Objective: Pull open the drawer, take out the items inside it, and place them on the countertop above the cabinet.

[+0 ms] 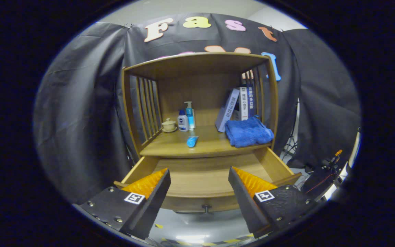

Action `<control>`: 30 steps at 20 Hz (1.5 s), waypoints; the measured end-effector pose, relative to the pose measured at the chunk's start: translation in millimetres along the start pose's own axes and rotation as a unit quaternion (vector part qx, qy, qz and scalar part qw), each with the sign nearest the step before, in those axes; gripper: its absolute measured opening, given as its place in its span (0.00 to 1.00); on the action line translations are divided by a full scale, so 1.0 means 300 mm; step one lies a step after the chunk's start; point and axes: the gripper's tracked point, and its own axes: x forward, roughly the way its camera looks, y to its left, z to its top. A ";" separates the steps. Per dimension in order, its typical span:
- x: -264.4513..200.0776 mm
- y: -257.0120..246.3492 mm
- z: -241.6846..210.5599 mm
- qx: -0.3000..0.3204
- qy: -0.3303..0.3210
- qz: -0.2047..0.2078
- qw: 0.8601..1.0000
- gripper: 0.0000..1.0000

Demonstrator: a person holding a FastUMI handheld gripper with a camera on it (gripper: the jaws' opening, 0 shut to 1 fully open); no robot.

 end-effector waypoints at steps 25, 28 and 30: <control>0.181 -0.067 -0.565 0.024 -0.032 -0.004 0.999 1.00; 0.220 -0.052 -0.548 0.016 -0.044 0.002 0.999 1.00; 0.256 -0.057 -0.551 0.004 -0.045 -0.003 0.999 1.00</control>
